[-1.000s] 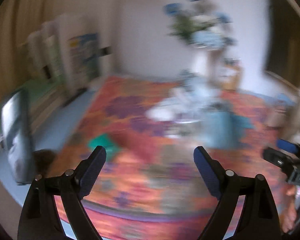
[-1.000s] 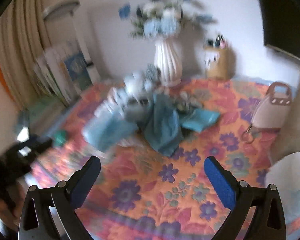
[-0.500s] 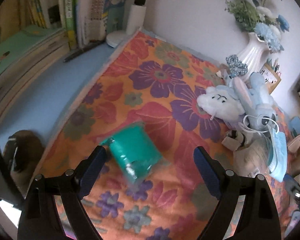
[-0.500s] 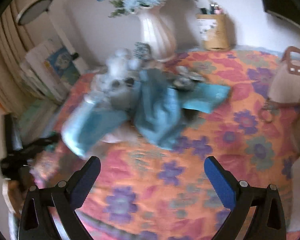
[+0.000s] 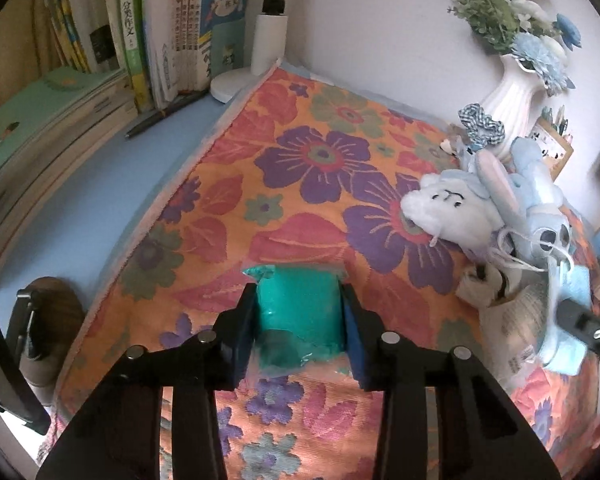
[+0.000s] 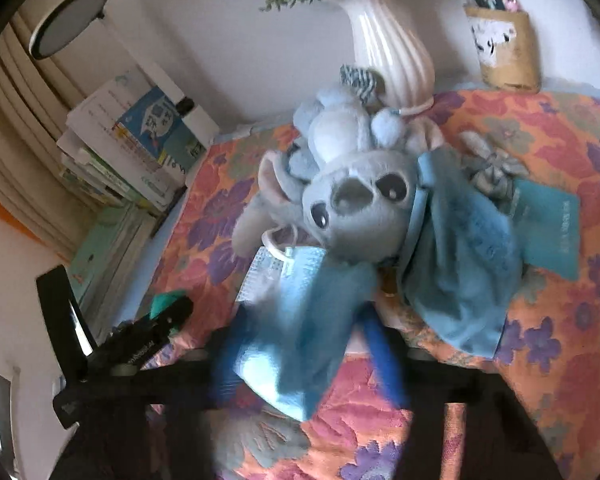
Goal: Organize soft objects
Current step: 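Grasp the green packet with the left tool while the right tool grasps the blue face mask, then carry the green packet and face mask to the glass bowl and release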
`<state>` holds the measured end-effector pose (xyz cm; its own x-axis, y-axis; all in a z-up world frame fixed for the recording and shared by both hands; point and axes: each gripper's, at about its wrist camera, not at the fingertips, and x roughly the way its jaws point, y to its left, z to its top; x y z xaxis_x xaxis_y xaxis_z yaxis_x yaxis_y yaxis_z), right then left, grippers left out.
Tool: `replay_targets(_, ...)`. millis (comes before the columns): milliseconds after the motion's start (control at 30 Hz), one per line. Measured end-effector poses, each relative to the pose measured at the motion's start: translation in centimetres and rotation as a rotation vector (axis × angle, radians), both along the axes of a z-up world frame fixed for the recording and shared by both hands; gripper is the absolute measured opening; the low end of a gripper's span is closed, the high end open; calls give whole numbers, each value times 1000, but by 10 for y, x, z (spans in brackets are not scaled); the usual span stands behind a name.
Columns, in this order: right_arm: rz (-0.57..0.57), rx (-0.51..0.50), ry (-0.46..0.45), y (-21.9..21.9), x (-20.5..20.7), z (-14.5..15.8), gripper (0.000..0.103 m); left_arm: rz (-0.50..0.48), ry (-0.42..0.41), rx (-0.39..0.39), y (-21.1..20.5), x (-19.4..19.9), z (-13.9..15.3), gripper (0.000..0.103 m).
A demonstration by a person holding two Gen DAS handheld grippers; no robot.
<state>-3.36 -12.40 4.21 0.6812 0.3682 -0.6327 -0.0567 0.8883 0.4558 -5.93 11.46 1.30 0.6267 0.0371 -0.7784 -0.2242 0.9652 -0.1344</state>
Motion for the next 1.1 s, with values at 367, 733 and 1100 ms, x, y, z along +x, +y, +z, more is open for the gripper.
replay_targets(367, -39, -70, -139, -38, -72, 14, 26, -80, -114, 0, -16, -23, 20, 36)
replay_targets(733, -86, -174, 58, -72, -85, -34, 76, -160, -143, -11, -37, -25, 18, 36)
replay_targets(1100, -142, -410, -15, -32, -88, -44, 84, -190, -164, -49, -38, -30, 17, 37)
